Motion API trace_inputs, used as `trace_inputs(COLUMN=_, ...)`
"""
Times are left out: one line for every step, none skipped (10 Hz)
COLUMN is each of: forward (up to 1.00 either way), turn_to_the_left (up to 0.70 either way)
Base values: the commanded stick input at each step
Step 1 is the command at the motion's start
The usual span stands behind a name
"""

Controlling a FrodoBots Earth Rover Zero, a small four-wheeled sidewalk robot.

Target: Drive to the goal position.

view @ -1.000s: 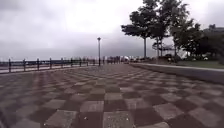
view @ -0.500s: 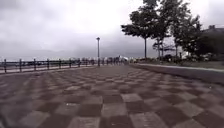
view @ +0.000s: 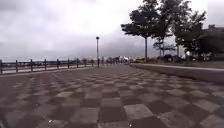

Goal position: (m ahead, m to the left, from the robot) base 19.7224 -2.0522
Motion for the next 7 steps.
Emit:
trace_inputs(forward=1.0, turn_to_the_left=0.0)
trace_inputs(forward=1.0, turn_to_the_left=0.0)
trace_inputs(forward=1.0, turn_to_the_left=0.0)
trace_inputs(forward=1.0, turn_to_the_left=0.0)
trace_inputs(forward=1.0, turn_to_the_left=0.0)
trace_inputs(forward=1.0, turn_to_the_left=0.0)
trace_inputs(forward=1.0, turn_to_the_left=0.0)
